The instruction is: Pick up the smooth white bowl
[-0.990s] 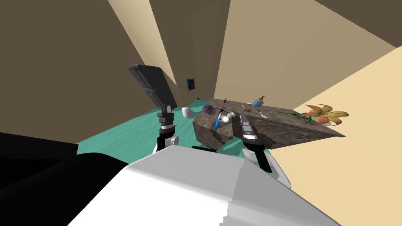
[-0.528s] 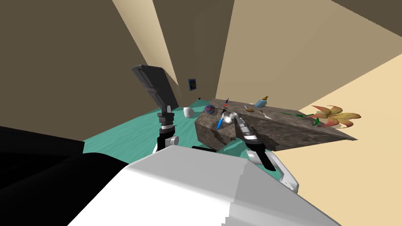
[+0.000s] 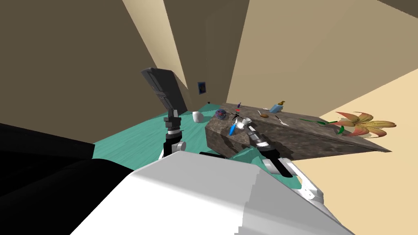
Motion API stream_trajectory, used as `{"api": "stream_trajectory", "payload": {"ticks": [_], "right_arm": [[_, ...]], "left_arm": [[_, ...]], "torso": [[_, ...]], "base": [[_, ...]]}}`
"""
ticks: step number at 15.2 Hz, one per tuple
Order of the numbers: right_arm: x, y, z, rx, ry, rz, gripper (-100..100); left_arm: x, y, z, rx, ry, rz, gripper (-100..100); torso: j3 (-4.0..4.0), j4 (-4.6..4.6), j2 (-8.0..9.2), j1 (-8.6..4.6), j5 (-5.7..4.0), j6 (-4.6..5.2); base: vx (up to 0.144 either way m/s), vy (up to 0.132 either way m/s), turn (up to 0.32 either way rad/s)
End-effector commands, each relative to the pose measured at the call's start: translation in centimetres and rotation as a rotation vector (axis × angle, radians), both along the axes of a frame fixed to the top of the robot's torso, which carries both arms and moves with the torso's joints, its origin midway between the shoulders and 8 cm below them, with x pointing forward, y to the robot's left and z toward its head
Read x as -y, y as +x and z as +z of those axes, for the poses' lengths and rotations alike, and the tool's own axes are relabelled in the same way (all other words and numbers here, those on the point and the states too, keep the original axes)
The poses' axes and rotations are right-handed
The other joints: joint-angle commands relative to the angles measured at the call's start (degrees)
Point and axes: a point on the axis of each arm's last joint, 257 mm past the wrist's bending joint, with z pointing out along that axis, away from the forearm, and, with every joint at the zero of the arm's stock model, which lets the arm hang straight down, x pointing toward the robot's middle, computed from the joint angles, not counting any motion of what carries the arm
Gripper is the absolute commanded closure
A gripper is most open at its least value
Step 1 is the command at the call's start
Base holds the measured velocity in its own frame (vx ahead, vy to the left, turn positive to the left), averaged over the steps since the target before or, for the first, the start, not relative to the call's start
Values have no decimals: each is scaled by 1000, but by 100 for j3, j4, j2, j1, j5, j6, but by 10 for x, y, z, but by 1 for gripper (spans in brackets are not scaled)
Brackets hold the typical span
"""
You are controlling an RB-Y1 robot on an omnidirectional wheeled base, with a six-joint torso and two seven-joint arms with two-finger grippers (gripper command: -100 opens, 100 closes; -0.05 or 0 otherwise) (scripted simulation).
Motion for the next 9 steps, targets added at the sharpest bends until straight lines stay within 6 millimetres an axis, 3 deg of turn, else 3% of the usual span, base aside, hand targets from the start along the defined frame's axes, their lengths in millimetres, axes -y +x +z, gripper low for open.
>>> {"api": "stream_trajectory", "payload": {"ticks": [1, 6, 9], "right_arm": [[10, 3, -11, -28, -61, -3, -100], [52, 3, -58, -132, -273, -24, -100], [74, 1, -71, -174, -373, -24, -100]], "left_arm": [[0, 0, 0, 0, 0, 0, 0], [0, 0, 0, 0, 0, 0, 0], [0, 0, 0, 0, 0, 0, 0]], "torso": [[0, 0, 0, 0, 0, 0], [-4, -1, -8, 14, 3, -1], [-6, -2, -10, 15, 3, -1]], "base": [[11, 68, 50], [30, 90, 70], [36, 91, 66]]}}
